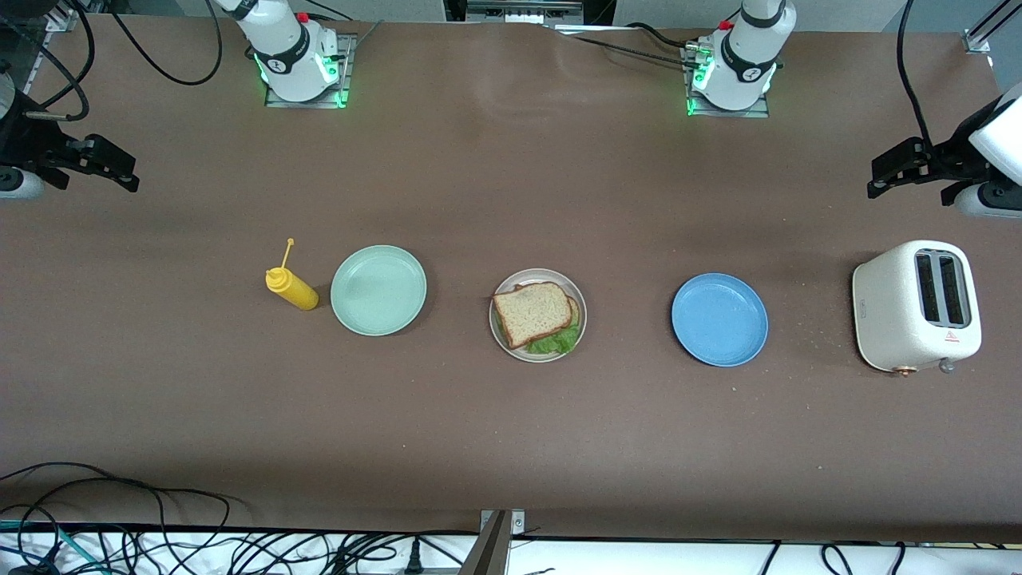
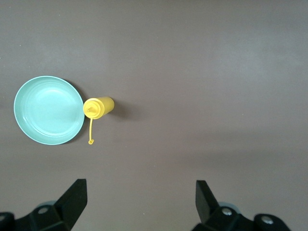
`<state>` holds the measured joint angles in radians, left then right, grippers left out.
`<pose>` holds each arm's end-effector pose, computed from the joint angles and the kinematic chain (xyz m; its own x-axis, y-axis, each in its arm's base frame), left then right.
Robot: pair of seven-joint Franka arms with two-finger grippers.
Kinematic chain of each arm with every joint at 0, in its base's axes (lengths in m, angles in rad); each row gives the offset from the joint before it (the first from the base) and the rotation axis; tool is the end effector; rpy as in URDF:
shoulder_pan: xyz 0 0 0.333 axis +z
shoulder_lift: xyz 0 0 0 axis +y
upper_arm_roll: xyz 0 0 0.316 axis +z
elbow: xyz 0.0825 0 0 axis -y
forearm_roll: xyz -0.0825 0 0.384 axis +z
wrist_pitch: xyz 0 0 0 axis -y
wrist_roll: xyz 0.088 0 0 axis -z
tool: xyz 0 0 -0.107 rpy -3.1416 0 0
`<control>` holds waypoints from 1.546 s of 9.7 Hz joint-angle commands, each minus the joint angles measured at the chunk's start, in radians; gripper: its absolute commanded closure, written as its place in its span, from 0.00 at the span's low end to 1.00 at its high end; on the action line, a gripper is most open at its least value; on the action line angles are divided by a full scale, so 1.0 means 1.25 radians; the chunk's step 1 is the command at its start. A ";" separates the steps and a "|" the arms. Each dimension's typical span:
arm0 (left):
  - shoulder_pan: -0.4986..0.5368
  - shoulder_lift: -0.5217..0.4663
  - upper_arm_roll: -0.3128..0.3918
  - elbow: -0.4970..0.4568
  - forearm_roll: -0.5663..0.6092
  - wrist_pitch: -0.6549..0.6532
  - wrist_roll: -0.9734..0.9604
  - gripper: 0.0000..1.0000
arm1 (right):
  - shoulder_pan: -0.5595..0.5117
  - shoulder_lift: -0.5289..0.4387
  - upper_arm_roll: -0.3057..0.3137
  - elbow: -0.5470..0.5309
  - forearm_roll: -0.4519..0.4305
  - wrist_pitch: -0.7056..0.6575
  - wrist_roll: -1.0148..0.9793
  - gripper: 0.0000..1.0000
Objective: Make sandwich on beige plate with both arms
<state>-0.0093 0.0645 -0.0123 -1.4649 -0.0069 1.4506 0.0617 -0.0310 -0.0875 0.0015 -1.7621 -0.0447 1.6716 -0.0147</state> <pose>0.5621 -0.0127 0.6278 0.9934 -0.0840 -0.0781 -0.0833 -0.9964 0.0125 0.5324 -0.0200 0.5901 0.9999 -0.0103 -0.0038 -0.0101 -0.9990 0.0445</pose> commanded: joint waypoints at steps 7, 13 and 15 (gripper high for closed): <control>-0.006 0.013 -0.002 0.031 -0.014 -0.012 0.011 0.00 | 0.057 0.010 -0.049 0.028 0.008 -0.036 0.006 0.00; -0.007 0.024 -0.004 0.031 -0.014 -0.008 0.011 0.00 | 0.060 0.030 -0.054 0.038 0.003 -0.024 0.001 0.00; -0.009 0.024 -0.004 0.031 -0.014 -0.007 0.011 0.00 | 0.062 0.030 -0.052 0.041 -0.016 -0.024 0.002 0.00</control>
<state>-0.0151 0.0771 -0.0193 -1.4609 -0.0069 1.4515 0.0624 0.0324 -0.0589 -0.0566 -1.7371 -0.0455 1.6461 -0.0133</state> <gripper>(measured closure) 0.000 0.000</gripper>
